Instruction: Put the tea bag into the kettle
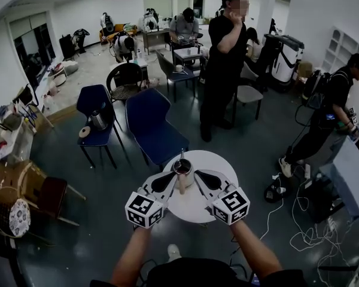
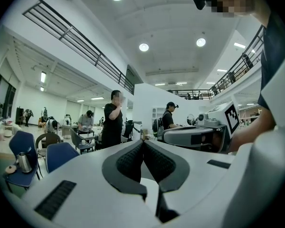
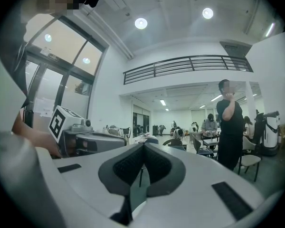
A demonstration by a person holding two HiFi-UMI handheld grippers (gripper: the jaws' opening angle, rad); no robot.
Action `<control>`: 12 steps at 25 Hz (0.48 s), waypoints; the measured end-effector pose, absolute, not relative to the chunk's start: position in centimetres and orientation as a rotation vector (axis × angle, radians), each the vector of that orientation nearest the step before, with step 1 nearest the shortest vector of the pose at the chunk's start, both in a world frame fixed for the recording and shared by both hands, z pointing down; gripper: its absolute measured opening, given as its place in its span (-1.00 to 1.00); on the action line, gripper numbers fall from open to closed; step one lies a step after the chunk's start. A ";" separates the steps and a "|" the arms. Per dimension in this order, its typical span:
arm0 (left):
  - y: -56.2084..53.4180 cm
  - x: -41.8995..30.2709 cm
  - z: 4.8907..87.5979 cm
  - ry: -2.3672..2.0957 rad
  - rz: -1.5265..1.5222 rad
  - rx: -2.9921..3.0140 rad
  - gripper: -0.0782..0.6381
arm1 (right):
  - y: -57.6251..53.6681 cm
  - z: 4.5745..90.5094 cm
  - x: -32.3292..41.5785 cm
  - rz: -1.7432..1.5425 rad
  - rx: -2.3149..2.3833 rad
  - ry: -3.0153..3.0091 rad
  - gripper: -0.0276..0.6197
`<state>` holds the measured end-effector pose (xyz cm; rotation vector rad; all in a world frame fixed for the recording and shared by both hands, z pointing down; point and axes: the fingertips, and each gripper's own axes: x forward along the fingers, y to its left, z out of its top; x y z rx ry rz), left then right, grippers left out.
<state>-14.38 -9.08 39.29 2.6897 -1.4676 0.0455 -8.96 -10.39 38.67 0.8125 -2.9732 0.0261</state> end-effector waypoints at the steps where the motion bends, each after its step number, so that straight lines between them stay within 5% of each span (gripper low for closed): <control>1: -8.8 -14.1 39.2 -1.470 0.049 2.694 -0.73 | -10.0 38.6 -8.7 0.025 0.813 -2.978 -0.86; 12: -5.1 -10.3 37.8 -1.503 0.020 2.692 -0.74 | -6.2 38.3 -5.3 0.022 0.821 -2.996 -0.86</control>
